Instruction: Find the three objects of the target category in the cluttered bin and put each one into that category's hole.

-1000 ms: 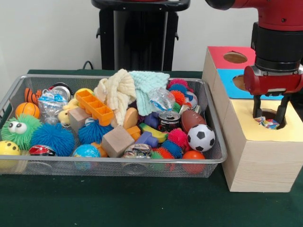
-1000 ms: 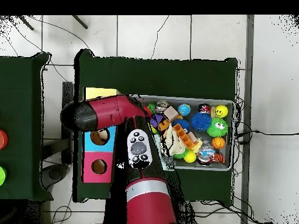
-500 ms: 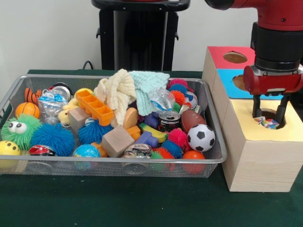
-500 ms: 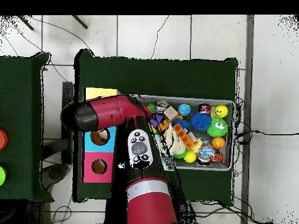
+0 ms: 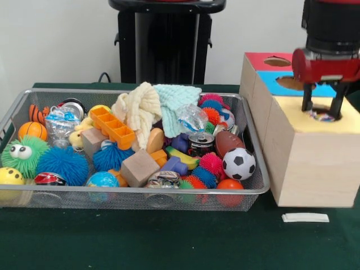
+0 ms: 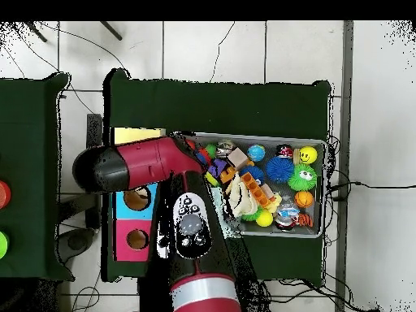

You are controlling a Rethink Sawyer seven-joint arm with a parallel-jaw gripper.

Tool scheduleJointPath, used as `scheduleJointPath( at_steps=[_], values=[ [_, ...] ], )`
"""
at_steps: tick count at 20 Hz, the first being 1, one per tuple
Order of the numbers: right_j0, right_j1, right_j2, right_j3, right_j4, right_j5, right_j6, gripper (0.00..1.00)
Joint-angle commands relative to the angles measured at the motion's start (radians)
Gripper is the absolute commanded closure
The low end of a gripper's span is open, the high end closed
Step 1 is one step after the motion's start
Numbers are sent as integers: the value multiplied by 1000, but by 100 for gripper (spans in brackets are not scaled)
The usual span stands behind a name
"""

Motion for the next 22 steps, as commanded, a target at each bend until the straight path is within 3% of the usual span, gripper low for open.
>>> scheduleJointPath(
  at_steps=[1, 6, 7, 10, 12, 22],
  values=[
    [26, -198, 27, 100, 72, 199, 74, 0],
    [30, -188, 22, 92, 35, 195, 62, 0],
    [32, -186, 18, 89, 30, 194, 62, 100],
    [25, -187, 25, 103, 43, 164, 75, 100],
    [76, -199, -11, 64, -10, 182, 78, 100],
    [72, -169, 9, 66, 32, 169, 80, 100]
  ],
)
